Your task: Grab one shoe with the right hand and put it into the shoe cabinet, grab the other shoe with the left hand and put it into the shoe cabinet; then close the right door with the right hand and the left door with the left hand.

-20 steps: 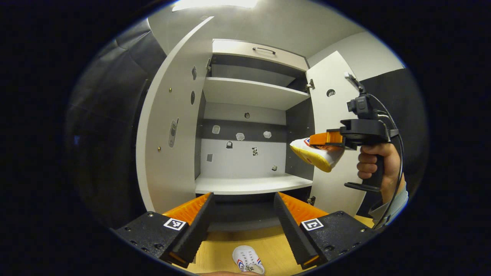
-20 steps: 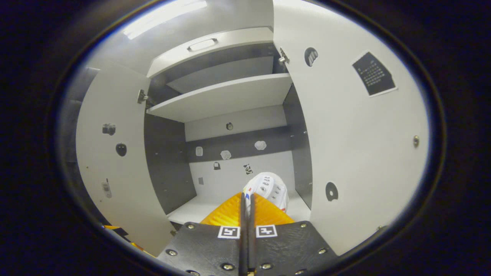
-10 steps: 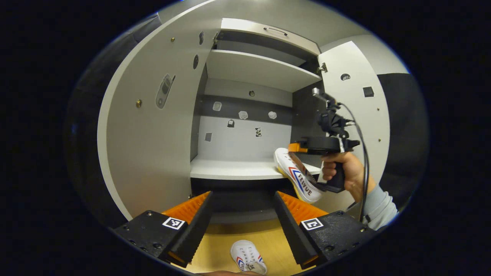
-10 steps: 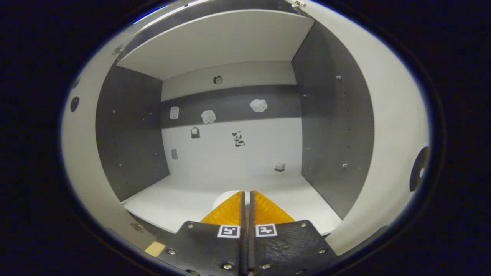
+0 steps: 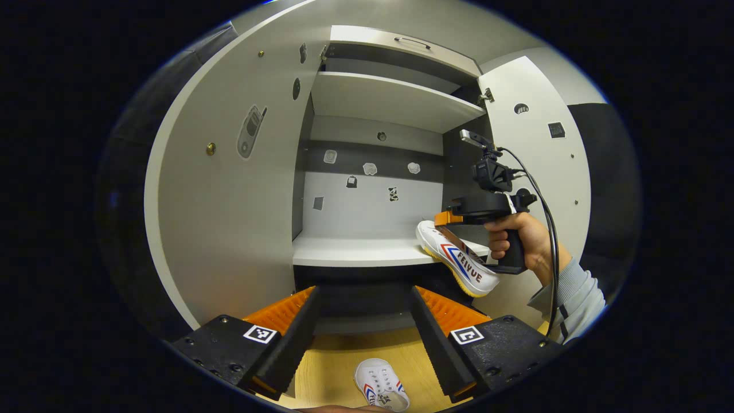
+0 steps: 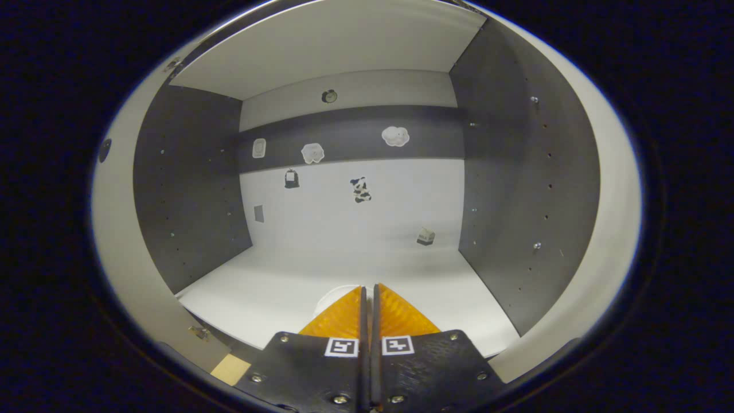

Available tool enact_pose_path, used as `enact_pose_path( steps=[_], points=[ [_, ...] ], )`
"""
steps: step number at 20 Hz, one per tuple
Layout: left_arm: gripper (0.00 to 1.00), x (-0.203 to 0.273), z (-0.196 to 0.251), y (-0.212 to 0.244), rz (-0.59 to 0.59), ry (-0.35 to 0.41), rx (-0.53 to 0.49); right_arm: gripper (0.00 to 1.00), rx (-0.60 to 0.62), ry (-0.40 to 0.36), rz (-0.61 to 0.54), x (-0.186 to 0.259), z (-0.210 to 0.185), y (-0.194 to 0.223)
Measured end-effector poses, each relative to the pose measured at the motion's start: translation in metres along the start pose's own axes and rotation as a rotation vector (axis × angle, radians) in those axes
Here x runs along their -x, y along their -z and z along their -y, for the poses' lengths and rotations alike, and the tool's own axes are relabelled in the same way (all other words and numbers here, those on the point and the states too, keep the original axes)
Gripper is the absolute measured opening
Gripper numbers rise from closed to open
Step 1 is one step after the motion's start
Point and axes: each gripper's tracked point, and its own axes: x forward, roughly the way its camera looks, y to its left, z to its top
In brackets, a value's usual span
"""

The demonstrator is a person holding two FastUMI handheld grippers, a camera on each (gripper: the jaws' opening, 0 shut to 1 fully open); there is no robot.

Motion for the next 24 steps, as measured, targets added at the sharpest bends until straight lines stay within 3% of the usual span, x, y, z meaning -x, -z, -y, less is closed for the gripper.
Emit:
enact_pose_path(
  steps=[7, 11, 19, 24],
  points=[
    [0.94, -0.015, -0.002, 0.025, -0.071, -0.006, 0.025, 0.01, -0.030, -0.038, -0.057, -0.006, -0.001, 0.002],
    [0.95, -0.011, -0.012, 0.030, -0.078, -0.035, 0.024, 0.01, 0.019, -0.019, 0.040, 0.006, 0.001, -0.009],
    [0.95, 0.018, -0.005, 0.044, -0.074, -0.032, 0.013, 0.02, 0.057, -0.018, 0.174, 0.090, -0.006, -0.003],
    [0.95, 0.038, 0.000, 0.061, -0.085, -0.026, 0.004, 0.02, -0.013, -0.018, 0.128, 0.113, -0.007, 0.037]
  ],
)
